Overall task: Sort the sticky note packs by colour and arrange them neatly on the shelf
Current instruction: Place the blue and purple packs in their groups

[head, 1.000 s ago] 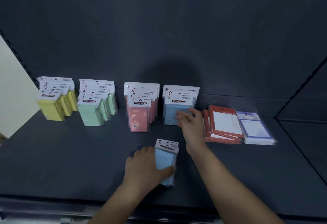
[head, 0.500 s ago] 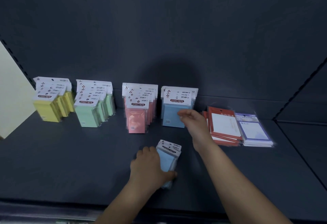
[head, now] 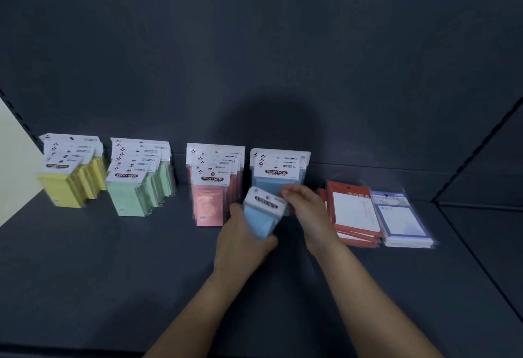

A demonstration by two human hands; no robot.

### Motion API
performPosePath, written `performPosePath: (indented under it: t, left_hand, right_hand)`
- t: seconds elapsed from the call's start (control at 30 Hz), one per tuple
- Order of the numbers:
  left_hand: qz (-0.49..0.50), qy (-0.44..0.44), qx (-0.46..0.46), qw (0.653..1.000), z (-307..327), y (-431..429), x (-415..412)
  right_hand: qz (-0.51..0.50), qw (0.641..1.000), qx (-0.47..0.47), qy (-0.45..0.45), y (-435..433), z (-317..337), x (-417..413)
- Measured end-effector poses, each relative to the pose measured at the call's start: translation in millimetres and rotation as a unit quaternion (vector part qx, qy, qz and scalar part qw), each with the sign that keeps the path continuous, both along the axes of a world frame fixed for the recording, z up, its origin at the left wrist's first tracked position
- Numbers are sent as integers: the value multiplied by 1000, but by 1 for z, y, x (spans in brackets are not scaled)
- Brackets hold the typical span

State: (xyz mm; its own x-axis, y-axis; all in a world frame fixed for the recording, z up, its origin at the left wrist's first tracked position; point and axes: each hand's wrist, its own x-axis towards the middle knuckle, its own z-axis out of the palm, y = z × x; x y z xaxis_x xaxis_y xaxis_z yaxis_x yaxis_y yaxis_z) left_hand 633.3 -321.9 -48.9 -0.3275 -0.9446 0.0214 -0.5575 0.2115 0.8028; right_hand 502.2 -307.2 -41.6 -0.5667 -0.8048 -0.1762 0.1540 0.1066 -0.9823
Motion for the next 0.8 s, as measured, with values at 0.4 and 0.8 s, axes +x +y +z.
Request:
performPosePath:
  t: [0.4, 0.8]
  left_hand:
    - [19, 184, 29, 982, -41, -17, -51]
    - [7, 110, -53, 993, -40, -11, -46]
  right_hand:
    - [-15, 993, -38, 107, 0, -20, 6]
    - [-110, 951, -18, 288, 3, -38, 15]
